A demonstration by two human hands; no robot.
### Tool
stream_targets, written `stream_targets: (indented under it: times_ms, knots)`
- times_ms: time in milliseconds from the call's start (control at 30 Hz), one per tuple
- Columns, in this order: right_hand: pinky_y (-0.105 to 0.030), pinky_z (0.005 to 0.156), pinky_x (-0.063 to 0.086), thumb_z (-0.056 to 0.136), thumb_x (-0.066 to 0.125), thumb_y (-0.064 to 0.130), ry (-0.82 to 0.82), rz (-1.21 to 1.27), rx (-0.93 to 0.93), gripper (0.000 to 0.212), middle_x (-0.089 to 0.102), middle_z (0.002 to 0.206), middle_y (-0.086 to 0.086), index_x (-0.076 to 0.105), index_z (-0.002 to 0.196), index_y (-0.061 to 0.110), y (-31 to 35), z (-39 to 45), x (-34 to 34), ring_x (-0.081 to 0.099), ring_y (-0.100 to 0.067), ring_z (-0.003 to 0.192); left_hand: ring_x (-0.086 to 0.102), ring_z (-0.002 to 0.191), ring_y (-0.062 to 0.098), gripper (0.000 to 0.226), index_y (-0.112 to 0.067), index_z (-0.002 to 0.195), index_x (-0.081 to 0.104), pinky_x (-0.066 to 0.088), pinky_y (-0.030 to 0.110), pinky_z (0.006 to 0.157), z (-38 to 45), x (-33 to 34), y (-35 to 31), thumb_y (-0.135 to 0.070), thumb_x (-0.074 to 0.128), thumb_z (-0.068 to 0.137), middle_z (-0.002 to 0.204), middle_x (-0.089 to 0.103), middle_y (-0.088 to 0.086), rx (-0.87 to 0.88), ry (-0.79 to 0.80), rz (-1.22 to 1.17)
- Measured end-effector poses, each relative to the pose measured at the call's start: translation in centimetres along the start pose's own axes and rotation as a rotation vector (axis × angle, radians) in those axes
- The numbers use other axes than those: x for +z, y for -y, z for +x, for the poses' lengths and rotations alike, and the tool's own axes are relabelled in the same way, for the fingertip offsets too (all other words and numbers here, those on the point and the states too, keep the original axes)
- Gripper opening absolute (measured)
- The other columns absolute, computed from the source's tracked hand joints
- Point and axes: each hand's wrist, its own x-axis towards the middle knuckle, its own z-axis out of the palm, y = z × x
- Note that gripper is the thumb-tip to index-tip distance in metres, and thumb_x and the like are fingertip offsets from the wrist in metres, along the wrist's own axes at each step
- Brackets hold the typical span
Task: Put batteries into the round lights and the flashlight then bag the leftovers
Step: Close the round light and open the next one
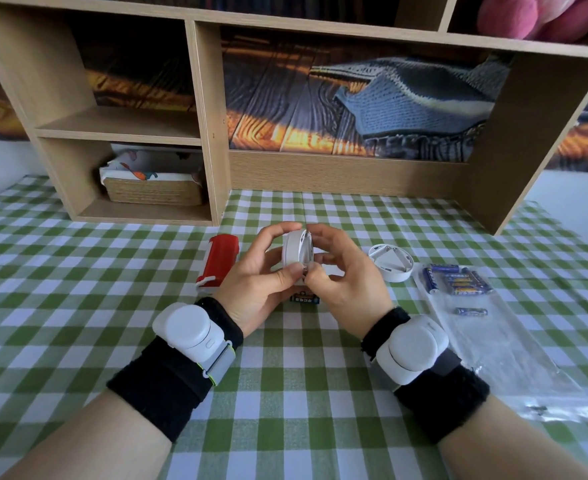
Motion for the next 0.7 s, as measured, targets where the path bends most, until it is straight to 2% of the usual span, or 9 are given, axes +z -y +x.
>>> stream_targets:
  times_ms: [100,200,333,467,567,700]
  knots:
    - [-0.011,0.073,0.051,0.09,0.06,0.017,-0.028,-0.031,-0.043,0.043,0.06,0.119,0.021,0.054,0.127,0.039,0.2,0.0,0.0,0.058,0.001,0.108,0.065,0.097,0.033,0.054,-0.013,0.136,0.047,0.056,0.042,0.084,0.1,-0.1,0.0,0.0,0.058,0.084,0.106,0.063,0.022,-0.011,-0.021,-0.033]
    - [-0.009,0.075,0.047,0.09,0.062,0.014,-0.069,-0.124,-0.156,0.035,0.057,0.12,0.011,0.062,0.115,0.038,0.0,0.0,0.3,0.054,-0.002,0.111,0.061,0.104,0.041,0.054,-0.013,0.137,0.046,0.055,0.048,0.089,0.1,-0.2,0.0,-0.003,0.059,0.085,0.11,0.06,0.026,-0.03,-0.051,-0.066]
    - [-0.012,0.078,0.047,0.09,0.067,0.017,-0.065,-0.141,-0.225,0.022,0.063,0.111,0.008,0.07,0.107,0.031,-0.5,0.1,0.6,0.058,-0.007,0.105,0.063,0.097,0.033,0.052,-0.015,0.133,0.05,0.056,0.048,0.088,0.2,-0.2,-0.1,-0.006,0.061,0.083,0.106,0.06,0.02,-0.038,-0.093,-0.107]
    - [-0.016,0.079,0.05,0.09,0.069,0.022,-0.058,-0.103,-0.196,0.016,0.067,0.105,0.012,0.072,0.104,0.028,-0.3,0.1,0.3,0.062,-0.006,0.1,0.063,0.106,0.038,0.053,-0.014,0.134,0.048,0.054,0.053,0.093,0.2,-0.2,0.0,-0.006,0.06,0.083,0.114,0.059,0.024,-0.046,-0.107,-0.128]
    - [-0.027,0.078,0.055,0.092,0.067,0.021,-0.1,-0.005,-0.108,0.013,0.071,0.094,0.011,0.068,0.098,0.032,-0.3,0.1,0.1,0.066,-0.009,0.091,0.064,0.107,0.039,0.051,-0.013,0.134,0.049,0.054,0.054,0.092,0.3,0.0,-0.3,-0.005,0.06,0.084,0.115,0.063,0.023,-0.059,-0.111,-0.201]
    - [-0.036,0.059,0.054,0.098,0.056,0.016,-0.135,0.205,-0.052,0.011,0.071,0.094,-0.004,0.057,0.103,0.026,-0.1,0.1,-0.9,0.07,-0.02,0.084,0.062,0.112,0.048,0.05,-0.005,0.143,0.044,0.053,0.056,0.092,0.4,-0.3,-0.8,-0.011,0.051,0.093,0.137,0.054,0.029,-0.105,-0.178,-0.385]
